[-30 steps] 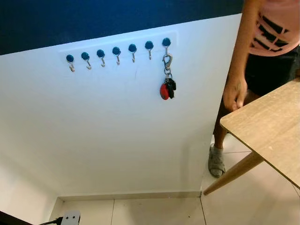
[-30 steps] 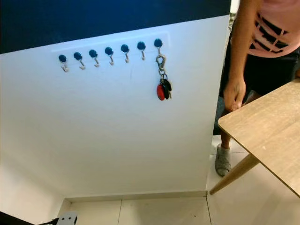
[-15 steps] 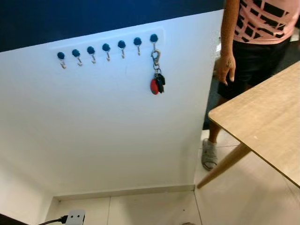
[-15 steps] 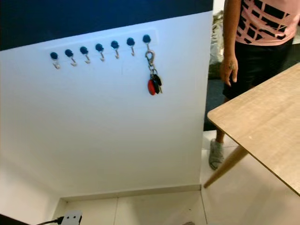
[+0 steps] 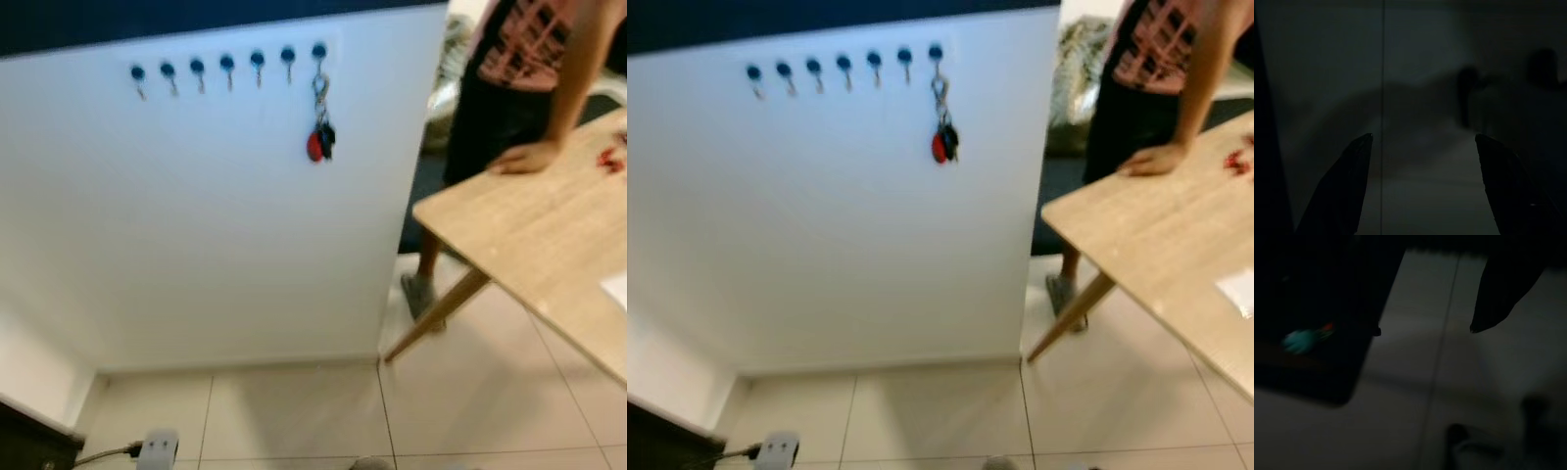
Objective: Hang keys on a hook
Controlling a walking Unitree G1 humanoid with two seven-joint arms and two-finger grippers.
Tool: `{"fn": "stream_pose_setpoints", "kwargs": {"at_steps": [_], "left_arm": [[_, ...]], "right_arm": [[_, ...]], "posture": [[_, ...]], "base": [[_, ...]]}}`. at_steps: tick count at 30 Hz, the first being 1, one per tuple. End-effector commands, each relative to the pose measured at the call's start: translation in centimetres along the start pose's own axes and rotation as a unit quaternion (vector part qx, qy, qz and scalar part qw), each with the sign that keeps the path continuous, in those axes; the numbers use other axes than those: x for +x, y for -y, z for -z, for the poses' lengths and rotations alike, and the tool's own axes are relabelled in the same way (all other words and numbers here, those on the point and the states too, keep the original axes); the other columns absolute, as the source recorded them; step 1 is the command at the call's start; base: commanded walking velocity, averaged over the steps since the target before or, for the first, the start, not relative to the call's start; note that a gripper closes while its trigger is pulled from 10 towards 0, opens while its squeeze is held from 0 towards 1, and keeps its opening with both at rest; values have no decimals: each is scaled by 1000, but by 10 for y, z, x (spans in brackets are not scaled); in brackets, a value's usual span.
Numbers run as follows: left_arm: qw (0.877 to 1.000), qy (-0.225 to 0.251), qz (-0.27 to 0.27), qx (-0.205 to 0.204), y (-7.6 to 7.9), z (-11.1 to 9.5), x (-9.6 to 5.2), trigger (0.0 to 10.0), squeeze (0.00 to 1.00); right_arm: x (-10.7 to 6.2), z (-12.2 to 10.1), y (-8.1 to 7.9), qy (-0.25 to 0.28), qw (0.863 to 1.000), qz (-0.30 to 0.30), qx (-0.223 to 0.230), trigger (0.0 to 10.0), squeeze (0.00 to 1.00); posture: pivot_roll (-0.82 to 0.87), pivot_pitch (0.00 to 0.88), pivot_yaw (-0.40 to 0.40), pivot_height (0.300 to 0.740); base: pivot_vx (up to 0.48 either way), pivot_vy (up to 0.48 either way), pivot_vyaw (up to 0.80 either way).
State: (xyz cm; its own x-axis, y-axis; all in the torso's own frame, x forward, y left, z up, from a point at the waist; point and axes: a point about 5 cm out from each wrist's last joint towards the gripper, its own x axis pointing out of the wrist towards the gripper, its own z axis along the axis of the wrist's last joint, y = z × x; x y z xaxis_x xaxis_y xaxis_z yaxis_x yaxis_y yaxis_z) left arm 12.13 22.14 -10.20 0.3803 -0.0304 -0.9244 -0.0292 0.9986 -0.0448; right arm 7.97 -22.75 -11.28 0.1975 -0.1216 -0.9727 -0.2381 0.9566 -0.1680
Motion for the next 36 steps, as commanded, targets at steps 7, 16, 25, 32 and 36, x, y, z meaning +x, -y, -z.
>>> {"fn": "stream_pose_setpoints", "kwargs": {"at_steps": [7, 16, 25, 32, 36], "left_arm": [[1000, -10, -6, 2, -3, 6, -1, 10000, 0], [1000, 3, -3, 5, -5, 2, -1, 10000, 0], [1000, 9, -2, 12, -5, 1, -2, 10000, 0], [1000, 16, -3, 14, -6, -2, -2, 10000, 0], [1000, 17, -2, 20, -6, -3, -2, 10000, 0]], "right_arm": [[0, -7, 3, 10, 1000, 9, -3, 10000, 0], [0, -7, 3, 9, 1000, 7, -4, 10000, 0], [0, -8, 2, 10, 1000, 5, -6, 10000, 0], [0, -8, 2, 12, 1000, 5, -8, 10000, 0], [0, -9, 1, 13, 1000, 7, -8, 10000, 0]], "posture": [[-160, 70, 135, 740], [-160, 70, 135, 740], [-160, 70, 135, 740], [-158, 78, 138, 740], [-158, 77, 140, 740]], "base": [[-391, 0, -229], [0, 0, -800], [0, 0, -800], [0, 0, -800], [0, 0, -800]]}}
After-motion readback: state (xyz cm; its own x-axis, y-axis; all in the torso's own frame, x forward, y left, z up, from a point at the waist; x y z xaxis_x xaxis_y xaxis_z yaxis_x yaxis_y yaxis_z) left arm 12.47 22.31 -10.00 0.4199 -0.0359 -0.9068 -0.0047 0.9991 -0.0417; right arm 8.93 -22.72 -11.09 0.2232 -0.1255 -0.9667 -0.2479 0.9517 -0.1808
